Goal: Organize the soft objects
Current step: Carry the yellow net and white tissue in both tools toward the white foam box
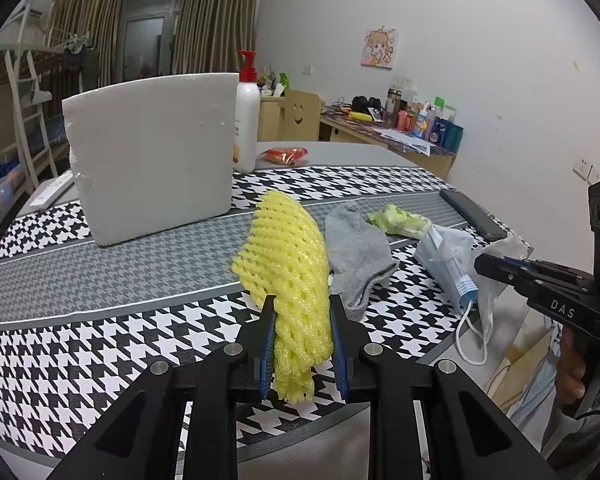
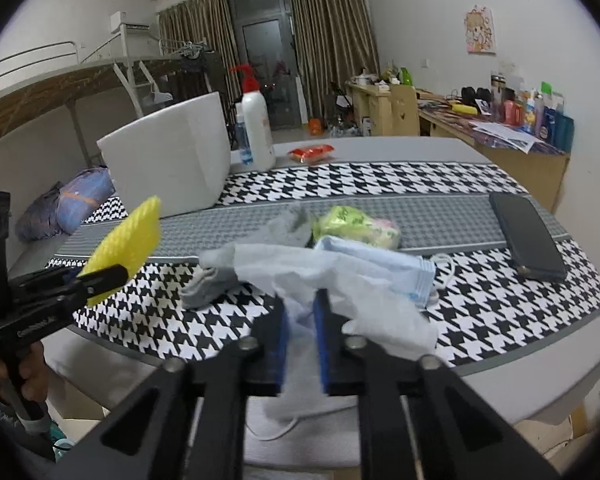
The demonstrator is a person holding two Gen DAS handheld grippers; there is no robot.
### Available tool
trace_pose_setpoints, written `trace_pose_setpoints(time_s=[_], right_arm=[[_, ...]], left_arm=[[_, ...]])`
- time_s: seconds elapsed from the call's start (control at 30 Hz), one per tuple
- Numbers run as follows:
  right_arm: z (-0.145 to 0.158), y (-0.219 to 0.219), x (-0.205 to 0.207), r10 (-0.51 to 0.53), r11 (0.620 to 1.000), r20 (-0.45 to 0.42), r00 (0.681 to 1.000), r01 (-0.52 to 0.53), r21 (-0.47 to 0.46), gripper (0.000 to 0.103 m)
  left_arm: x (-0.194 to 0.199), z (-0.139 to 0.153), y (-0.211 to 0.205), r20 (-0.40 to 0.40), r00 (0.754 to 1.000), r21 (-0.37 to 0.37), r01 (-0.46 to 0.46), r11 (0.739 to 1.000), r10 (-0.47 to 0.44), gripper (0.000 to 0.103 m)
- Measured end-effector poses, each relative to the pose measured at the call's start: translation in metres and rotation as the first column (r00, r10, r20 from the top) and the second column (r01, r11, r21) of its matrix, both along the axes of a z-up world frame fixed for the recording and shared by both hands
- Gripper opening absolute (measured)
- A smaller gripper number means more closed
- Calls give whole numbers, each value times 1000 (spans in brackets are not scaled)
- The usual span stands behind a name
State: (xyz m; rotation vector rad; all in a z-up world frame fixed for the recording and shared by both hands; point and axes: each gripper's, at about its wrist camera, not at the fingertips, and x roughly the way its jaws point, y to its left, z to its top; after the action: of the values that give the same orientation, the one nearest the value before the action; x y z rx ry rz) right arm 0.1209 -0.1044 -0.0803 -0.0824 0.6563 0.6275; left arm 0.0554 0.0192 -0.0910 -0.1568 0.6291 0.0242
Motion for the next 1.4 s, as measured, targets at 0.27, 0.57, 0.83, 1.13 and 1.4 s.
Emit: trace_pose_setpoints(time_s=[0.27,0.57,0.83,1.13,1.4], right_arm=[[24,-10,-5,-21,999,53,998,19,48,8],[50,-7,-13,-13,997,124,992,3,80,8],[66,-1,-16,8,995,164,986,-25,100,8],[76,11,-12,34,991,171,985,-54,119,8],[85,24,-7,60,989,180,982,-83,126,8]], left_arm=[[-4,15,5,47,999,21,-3,1000,2,25],[-11,39,6,97,995,37,13,999,-17,25],[-17,53,9,132,991,56,7,998,-14,25],[-18,66,23,151,989,58,-5,998,-4,25],[-16,75,30,161,987,62,-10,998,0,25]])
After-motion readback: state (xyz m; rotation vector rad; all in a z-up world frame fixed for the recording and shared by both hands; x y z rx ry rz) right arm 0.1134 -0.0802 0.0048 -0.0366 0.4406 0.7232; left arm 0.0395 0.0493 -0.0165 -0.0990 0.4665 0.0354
